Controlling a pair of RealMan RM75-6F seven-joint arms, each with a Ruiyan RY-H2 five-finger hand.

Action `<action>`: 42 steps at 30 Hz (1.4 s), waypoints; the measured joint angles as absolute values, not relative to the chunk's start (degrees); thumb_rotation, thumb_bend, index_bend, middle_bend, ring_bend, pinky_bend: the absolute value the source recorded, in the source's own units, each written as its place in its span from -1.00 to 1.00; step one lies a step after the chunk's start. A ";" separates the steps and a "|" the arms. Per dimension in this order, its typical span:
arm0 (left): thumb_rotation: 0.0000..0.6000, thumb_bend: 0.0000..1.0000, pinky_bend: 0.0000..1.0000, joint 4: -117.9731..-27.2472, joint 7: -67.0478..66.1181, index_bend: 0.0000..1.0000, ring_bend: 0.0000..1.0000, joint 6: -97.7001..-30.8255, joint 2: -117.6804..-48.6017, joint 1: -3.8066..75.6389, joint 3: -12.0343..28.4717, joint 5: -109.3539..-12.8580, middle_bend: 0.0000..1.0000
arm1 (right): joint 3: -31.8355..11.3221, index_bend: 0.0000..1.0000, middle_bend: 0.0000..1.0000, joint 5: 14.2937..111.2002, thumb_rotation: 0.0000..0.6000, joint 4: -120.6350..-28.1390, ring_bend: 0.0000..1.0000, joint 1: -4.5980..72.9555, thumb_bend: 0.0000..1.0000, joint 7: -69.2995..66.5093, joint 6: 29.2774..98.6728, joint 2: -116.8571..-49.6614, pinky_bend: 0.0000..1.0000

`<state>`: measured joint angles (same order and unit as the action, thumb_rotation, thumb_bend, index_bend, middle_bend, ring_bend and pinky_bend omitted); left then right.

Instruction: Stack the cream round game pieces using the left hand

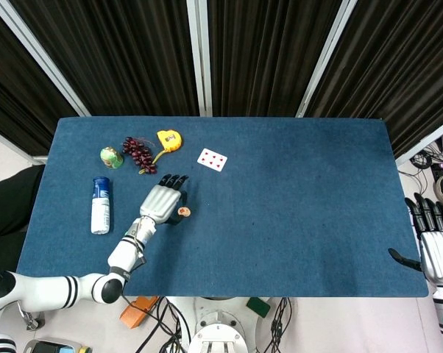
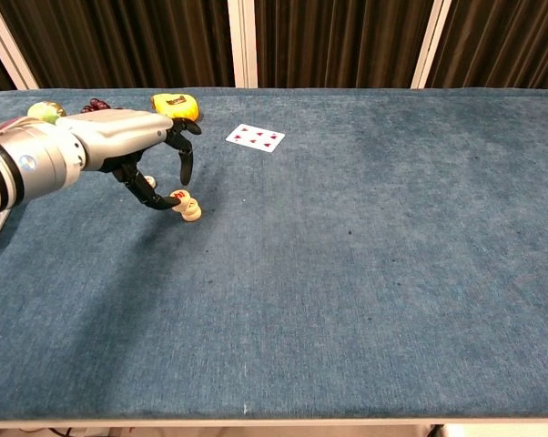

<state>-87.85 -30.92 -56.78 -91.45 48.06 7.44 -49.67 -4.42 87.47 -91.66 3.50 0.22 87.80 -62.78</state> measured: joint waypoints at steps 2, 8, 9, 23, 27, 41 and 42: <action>1.00 -0.40 -1.00 -88.36 -30.01 -0.12 -1.00 -57.21 -90.93 47.80 7.95 -50.08 -0.98 | -4.47 -1.00 -0.92 87.43 1.00 -91.64 -1.00 3.48 -0.65 0.16 87.85 -62.73 -0.99; 1.00 -0.41 -1.00 -88.24 -27.54 -0.12 -1.00 -57.58 -88.47 47.17 9.99 -49.68 -0.98 | -4.50 -1.00 -0.92 87.55 1.00 -91.58 -1.00 3.57 -0.65 0.10 87.82 -62.73 -0.99; 1.00 -0.41 -1.00 -87.66 -27.39 -0.12 -1.00 -57.26 -88.47 47.19 10.11 -49.25 -0.98 | -4.49 -1.00 -0.92 87.55 1.00 -91.55 -1.00 3.58 -0.65 0.09 87.79 -62.76 -0.99; 1.00 -0.42 -1.00 -73.42 -24.71 -0.16 -1.00 -49.87 -93.63 48.45 10.44 -44.12 -0.98 | -4.60 -1.00 -0.92 87.14 1.00 -91.89 -1.00 3.73 -0.65 0.72 87.42 -62.84 -0.99; 1.00 -0.42 -1.00 -70.86 -24.36 -0.17 -1.00 -48.84 -95.08 48.76 10.26 -44.17 -0.99 | -4.67 -1.00 -0.92 86.78 1.00 -92.18 -1.00 3.76 -0.65 1.12 87.21 -62.74 -0.99; 1.00 -0.32 -1.00 -66.05 -23.94 -0.12 -1.00 -45.73 -96.98 49.05 10.03 -43.47 -0.99 | -4.92 -1.00 -0.92 86.30 1.00 -93.32 -1.00 4.18 -0.65 2.49 86.58 -62.56 -0.99; 1.00 -0.29 -1.00 -65.92 -24.03 -0.10 -1.00 -45.69 -97.00 49.07 9.98 -43.50 -0.99 | -4.92 -1.00 -0.92 86.28 1.00 -93.33 -1.00 4.18 -0.65 2.51 86.57 -62.56 -0.99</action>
<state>-65.92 -24.03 -45.69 -97.00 49.07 9.98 -43.50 -4.92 86.28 -93.33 4.18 2.51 86.57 -62.56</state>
